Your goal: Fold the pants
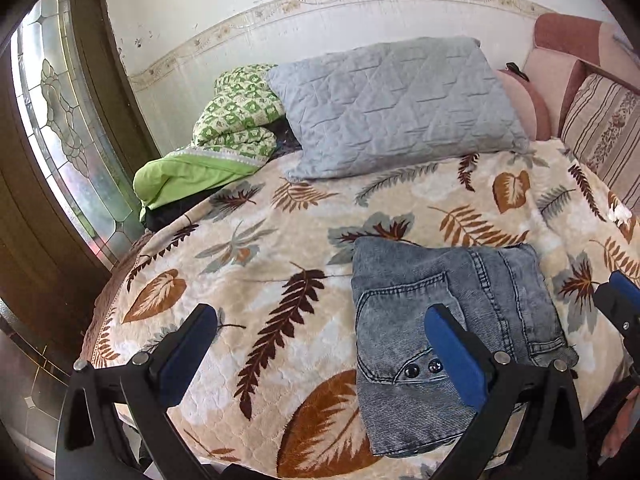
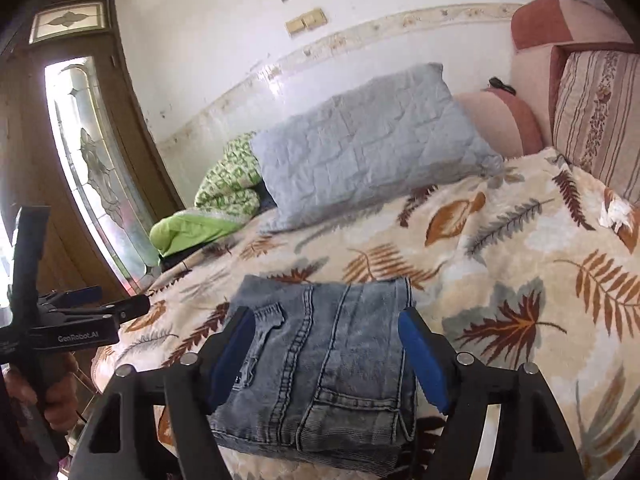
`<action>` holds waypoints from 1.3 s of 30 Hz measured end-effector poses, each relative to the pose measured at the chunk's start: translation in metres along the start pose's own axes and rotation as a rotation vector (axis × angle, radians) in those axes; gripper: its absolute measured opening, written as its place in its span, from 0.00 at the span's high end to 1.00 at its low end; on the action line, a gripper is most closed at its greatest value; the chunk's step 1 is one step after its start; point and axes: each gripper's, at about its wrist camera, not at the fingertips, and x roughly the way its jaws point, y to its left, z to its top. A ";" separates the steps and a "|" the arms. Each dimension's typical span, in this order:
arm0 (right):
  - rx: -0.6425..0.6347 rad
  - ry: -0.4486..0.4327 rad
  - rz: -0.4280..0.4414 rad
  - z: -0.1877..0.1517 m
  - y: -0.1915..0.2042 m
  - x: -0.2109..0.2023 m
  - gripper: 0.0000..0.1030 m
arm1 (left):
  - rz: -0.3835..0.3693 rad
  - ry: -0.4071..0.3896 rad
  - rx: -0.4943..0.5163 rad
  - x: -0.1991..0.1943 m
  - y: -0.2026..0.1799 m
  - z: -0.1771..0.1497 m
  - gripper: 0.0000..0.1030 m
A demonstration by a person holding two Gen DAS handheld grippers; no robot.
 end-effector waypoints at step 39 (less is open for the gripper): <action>0.020 0.047 -0.030 -0.001 -0.008 0.010 0.25 | 0.016 -0.050 -0.088 -0.019 0.034 0.009 0.00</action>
